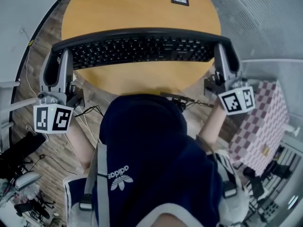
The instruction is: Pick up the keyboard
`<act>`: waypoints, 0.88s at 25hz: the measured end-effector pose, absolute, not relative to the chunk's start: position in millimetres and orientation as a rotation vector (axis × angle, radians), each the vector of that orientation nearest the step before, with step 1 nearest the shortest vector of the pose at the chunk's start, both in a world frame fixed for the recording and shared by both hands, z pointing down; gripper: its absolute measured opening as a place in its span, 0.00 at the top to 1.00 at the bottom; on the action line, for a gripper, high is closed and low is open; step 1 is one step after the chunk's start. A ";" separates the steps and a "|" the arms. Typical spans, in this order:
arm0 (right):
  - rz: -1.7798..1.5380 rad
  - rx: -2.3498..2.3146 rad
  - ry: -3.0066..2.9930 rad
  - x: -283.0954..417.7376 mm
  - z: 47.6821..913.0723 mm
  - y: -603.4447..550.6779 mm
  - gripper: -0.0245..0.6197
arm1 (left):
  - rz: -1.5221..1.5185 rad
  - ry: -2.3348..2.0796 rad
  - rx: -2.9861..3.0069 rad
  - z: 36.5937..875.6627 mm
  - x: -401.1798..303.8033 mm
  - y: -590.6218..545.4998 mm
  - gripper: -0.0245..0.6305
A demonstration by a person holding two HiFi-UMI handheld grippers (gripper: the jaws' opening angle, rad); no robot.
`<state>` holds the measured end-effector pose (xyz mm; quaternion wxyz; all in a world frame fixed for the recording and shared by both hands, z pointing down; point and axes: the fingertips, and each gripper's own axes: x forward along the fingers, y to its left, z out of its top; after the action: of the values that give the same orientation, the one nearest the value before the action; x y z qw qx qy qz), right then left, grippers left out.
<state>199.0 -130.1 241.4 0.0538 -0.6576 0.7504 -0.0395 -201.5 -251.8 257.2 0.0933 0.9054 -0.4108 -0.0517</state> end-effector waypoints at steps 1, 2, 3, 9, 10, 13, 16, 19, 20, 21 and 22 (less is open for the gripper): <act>-0.120 -2.001 2.284 198.6 242.2 -129.8 0.71 | -0.153 -1.220 2.687 257.5 -201.5 -251.8 0.69; -0.120 -2.003 2.285 198.1 242.6 -129.1 0.71 | -0.155 -1.218 2.688 257.7 -201.5 -251.6 0.69; -0.121 -2.005 2.283 197.8 242.8 -128.1 0.71 | -0.157 -1.216 2.690 257.8 -201.4 -251.4 0.69; -0.124 -2.013 2.270 198.5 242.6 -127.9 0.71 | -0.162 -1.204 2.692 259.6 -199.6 -254.9 0.69; -0.125 -2.013 2.269 199.0 243.3 -127.6 0.71 | -0.162 -1.202 2.691 260.2 -199.2 -255.1 0.69; -0.137 -2.016 2.268 199.8 245.4 -127.9 0.71 | -0.156 -1.204 2.690 260.5 -198.8 -255.6 0.69; -0.148 -2.014 2.270 199.8 246.8 -127.9 0.71 | -0.150 -1.205 2.690 260.9 -198.4 -255.2 0.69; -0.146 -2.018 2.279 198.2 245.6 -128.1 0.71 | -0.156 -1.209 2.689 261.2 -199.4 -254.3 0.69; -0.145 -2.019 2.280 198.5 245.2 -128.4 0.71 | -0.158 -1.210 2.689 260.9 -199.5 -254.3 0.69; -0.145 -2.020 2.280 199.0 244.9 -128.5 0.71 | -0.159 -1.210 2.689 260.7 -199.3 -254.4 0.69; -0.145 -2.021 2.280 199.4 244.7 -128.6 0.71 | -0.159 -1.210 2.688 260.6 -199.0 -254.4 0.69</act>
<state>199.4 -128.6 244.7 0.0458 -0.6619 0.7467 -0.0475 -199.0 -254.4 260.6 0.0945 0.9065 -0.4080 -0.0535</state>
